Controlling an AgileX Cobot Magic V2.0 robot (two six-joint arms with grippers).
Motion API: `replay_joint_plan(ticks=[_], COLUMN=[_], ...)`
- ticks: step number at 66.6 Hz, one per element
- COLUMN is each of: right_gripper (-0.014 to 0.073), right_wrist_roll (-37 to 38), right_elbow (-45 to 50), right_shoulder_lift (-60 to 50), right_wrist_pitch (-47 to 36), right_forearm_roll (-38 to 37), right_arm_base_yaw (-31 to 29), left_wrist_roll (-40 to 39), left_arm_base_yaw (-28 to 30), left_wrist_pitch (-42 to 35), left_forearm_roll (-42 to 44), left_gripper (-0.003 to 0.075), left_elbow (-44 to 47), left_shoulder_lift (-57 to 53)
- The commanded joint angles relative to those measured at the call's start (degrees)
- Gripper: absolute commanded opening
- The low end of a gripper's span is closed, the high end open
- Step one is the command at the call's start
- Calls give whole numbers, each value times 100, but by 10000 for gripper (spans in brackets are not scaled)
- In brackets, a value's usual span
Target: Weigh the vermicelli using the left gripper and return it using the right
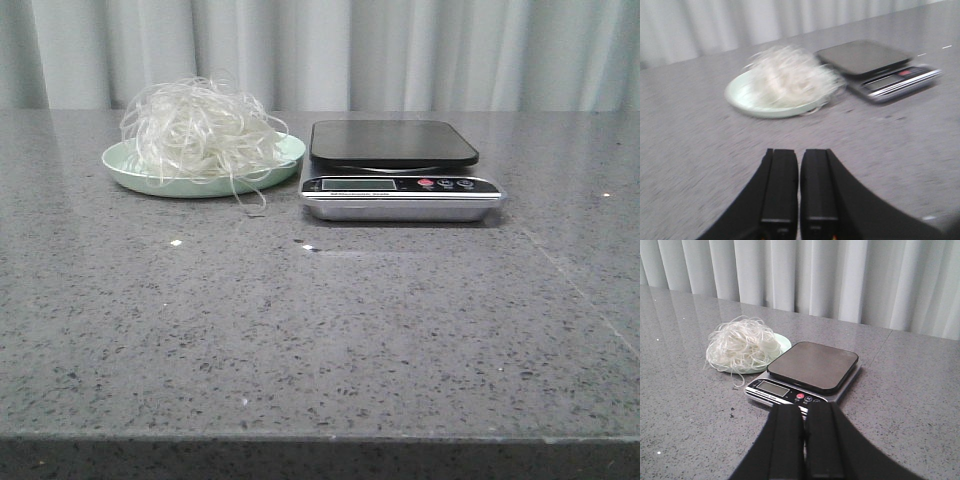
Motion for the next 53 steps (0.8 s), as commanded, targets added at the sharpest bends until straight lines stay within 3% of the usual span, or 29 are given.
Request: replay_joint_plan(ticks=[1,11,21,40,53], right_gripper=[178,178,178,178,178], right_wrist_roll=[-61,-61,-61,-61,-61], right_elbow=[-130,-130,-130,-130,-130], right_shoulder_lift=[50,50,50,50,50], right_wrist_pitch=[-435,-435,-435,-422,-422], right_forearm_roll=[-37,-37,-37,-37,-37], right_arm_base_yaw=[-27,-27,-27,-27,-27], left_wrist_roll=[-46,-156,-194,-235,-912], left_arm_base_yaw=[677,1733,2394,2503,2443], left_wrist_pitch=[-736,-1009,-1264,-1681,-1689], left_forearm_roll=[16,16,6,6,70], left_gripper=[145,145,145,145,145], left_elbow=[307,807,1123,1318,1318], left_shoulder_lift=[-190,-946,-1361,-1381,-1381])
